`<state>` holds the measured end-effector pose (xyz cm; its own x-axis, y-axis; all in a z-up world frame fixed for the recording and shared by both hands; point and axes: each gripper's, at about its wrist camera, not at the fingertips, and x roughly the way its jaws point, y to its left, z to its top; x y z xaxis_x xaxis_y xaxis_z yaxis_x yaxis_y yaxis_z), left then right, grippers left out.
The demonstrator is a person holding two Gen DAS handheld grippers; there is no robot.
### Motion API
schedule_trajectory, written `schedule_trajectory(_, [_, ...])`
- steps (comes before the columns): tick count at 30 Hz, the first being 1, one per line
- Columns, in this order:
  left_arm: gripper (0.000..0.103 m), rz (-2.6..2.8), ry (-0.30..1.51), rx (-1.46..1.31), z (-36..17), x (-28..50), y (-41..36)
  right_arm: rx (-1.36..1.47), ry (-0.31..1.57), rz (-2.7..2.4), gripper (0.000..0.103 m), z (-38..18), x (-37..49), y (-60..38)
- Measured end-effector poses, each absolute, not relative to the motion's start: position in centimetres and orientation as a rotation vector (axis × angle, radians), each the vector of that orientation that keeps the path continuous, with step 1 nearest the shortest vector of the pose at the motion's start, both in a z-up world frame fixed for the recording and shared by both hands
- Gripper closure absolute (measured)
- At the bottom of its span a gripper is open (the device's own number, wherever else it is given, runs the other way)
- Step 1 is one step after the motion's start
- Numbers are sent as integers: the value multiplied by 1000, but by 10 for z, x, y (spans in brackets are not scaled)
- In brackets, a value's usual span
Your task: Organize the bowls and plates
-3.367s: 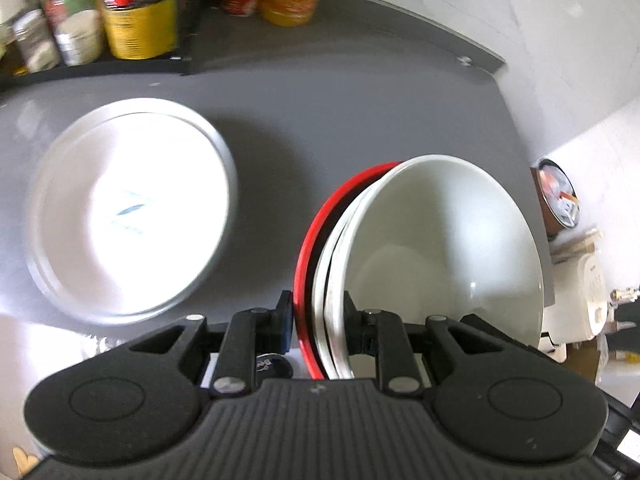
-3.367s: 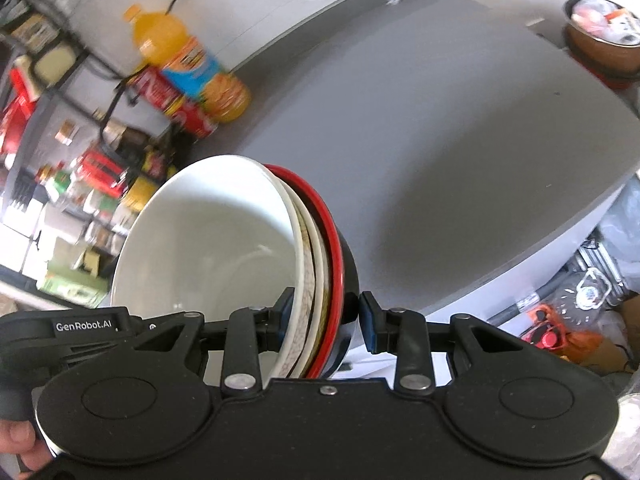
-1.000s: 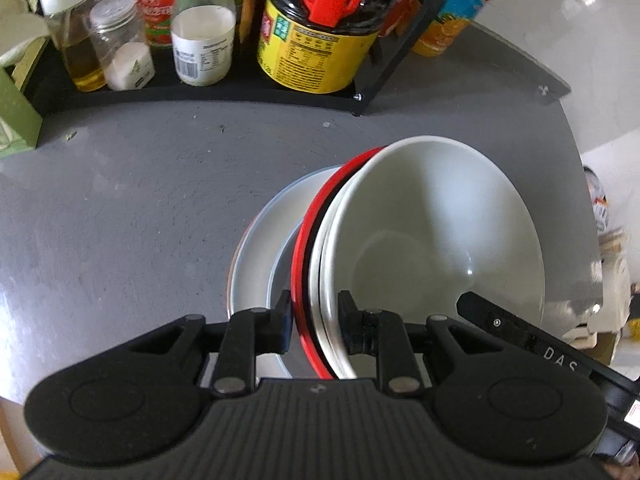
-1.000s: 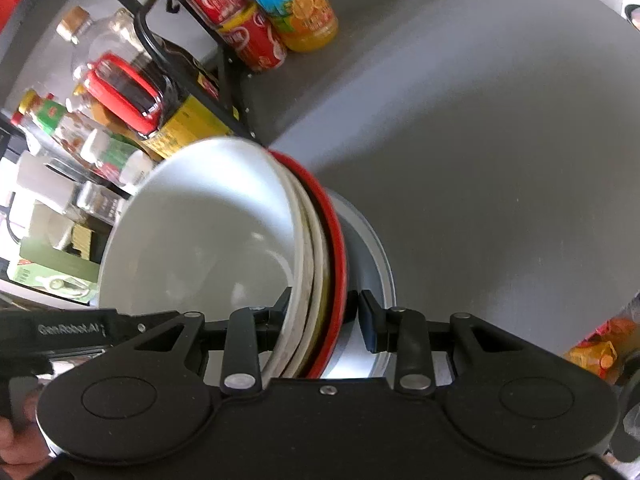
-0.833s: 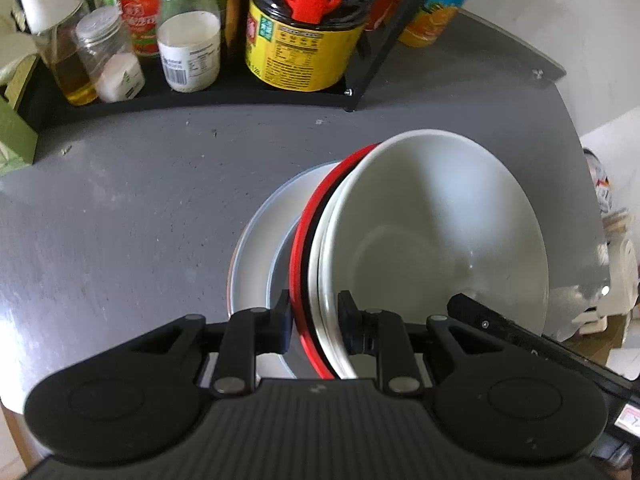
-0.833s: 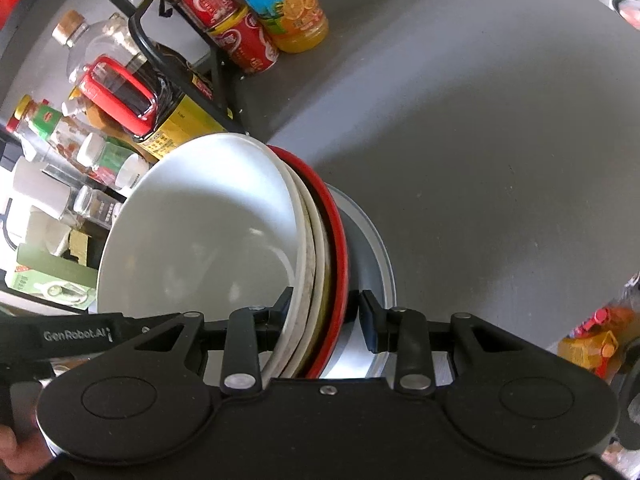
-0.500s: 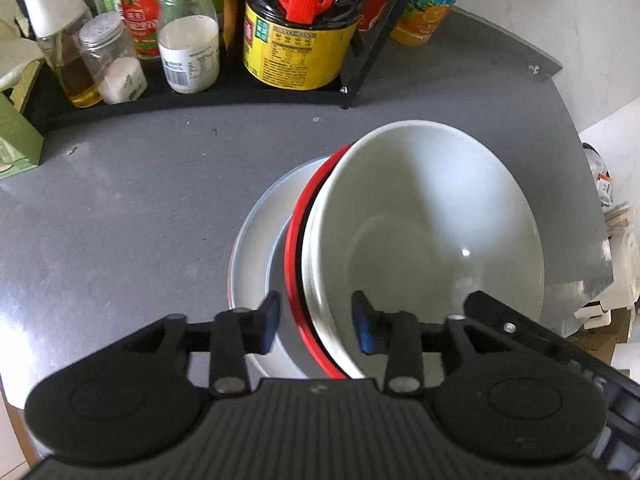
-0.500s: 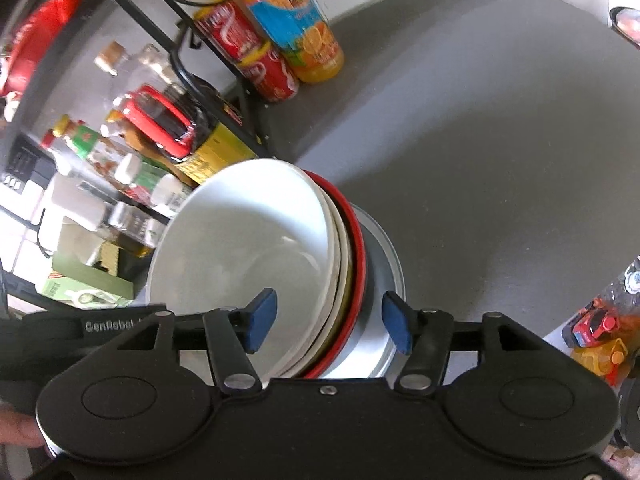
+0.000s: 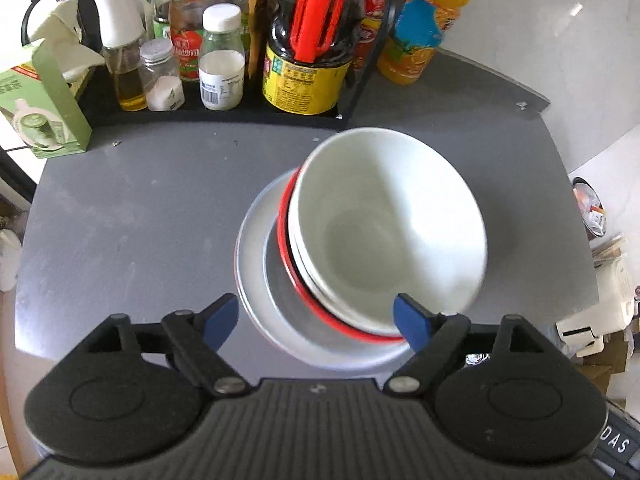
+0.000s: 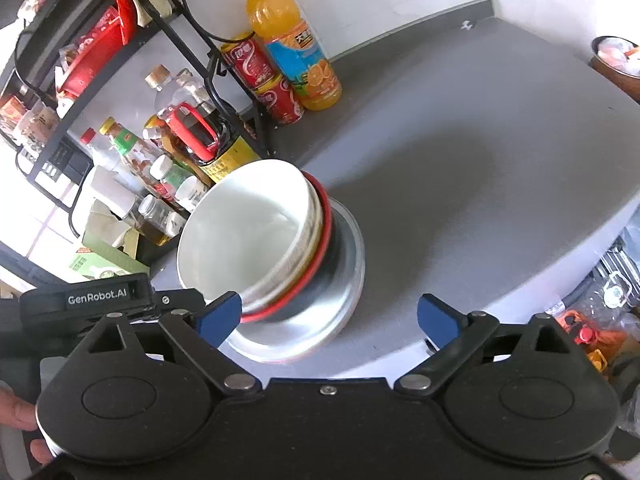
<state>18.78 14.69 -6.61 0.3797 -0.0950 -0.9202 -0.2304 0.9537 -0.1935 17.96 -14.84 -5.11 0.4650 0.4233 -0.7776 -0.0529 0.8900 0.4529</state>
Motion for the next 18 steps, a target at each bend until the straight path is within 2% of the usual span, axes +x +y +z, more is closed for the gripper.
schedule_trajectory(5, [15,97,1173,-299,-55,157,134,375,1034,296,0,-44,153,-165])
schedule_trajectory(18, [13,116,1130,-302,-32,85,93,378,1001,273,0,-31,88,-210])
